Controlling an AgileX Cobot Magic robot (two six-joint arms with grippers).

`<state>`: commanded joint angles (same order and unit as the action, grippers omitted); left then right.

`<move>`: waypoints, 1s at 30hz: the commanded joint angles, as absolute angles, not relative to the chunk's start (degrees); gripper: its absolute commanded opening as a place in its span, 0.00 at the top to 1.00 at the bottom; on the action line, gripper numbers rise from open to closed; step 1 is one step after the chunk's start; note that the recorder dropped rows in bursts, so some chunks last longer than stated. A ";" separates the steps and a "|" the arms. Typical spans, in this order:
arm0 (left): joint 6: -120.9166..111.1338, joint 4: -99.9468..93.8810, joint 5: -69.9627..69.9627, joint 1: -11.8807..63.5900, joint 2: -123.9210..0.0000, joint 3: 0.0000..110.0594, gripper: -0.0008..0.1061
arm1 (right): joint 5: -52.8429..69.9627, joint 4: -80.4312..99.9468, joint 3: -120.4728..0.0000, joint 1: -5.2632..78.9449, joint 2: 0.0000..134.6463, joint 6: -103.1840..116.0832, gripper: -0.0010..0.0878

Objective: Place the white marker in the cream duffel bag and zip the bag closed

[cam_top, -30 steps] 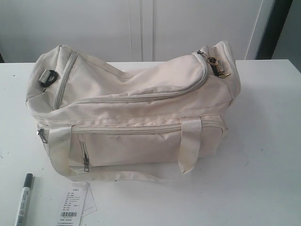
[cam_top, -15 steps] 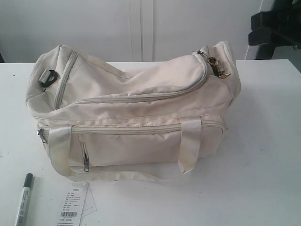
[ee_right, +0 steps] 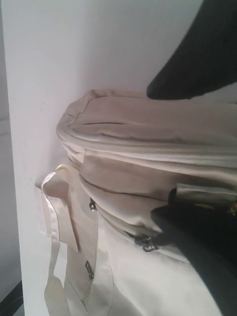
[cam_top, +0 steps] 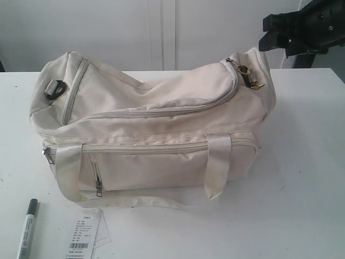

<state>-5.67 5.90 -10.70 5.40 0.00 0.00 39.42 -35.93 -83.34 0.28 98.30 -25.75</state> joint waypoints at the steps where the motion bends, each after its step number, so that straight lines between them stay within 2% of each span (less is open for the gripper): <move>1: -6.94 5.90 -10.59 5.40 0.00 0.00 0.99 | 39.41 -36.05 -84.20 0.28 99.14 -25.75 0.34; 13: -17.41 5.90 -8.42 5.40 0.00 0.00 0.99 | 38.55 -36.21 -87.40 0.28 106.61 -25.75 0.34; 15: -18.41 5.90 -8.12 5.40 0.00 0.00 0.99 | 37.81 -36.21 -87.40 0.28 107.19 -25.75 0.37; 18: -21.00 5.90 -7.57 5.40 0.00 0.00 0.99 | 37.06 -36.21 -87.40 0.28 107.80 -25.75 0.49; 20: -22.52 5.90 -7.06 5.40 0.00 0.00 0.99 | 37.06 -36.21 -87.40 0.28 107.94 -26.89 0.66; 22: -22.51 5.90 -5.92 5.40 0.00 0.00 0.99 | 37.74 -36.39 -87.40 0.28 108.02 -28.22 0.92; 23: -22.51 5.90 -5.08 5.40 0.00 0.00 0.99 | 37.93 -36.48 -87.40 0.28 108.02 -28.74 0.99; 30: -23.60 5.90 5.79 5.40 0.00 0.00 0.99 | 40.01 -37.70 -87.40 0.28 108.02 -29.89 0.99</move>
<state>-23.60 5.90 5.79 5.40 0.00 0.00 40.01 -37.70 -87.40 0.28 108.02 -29.89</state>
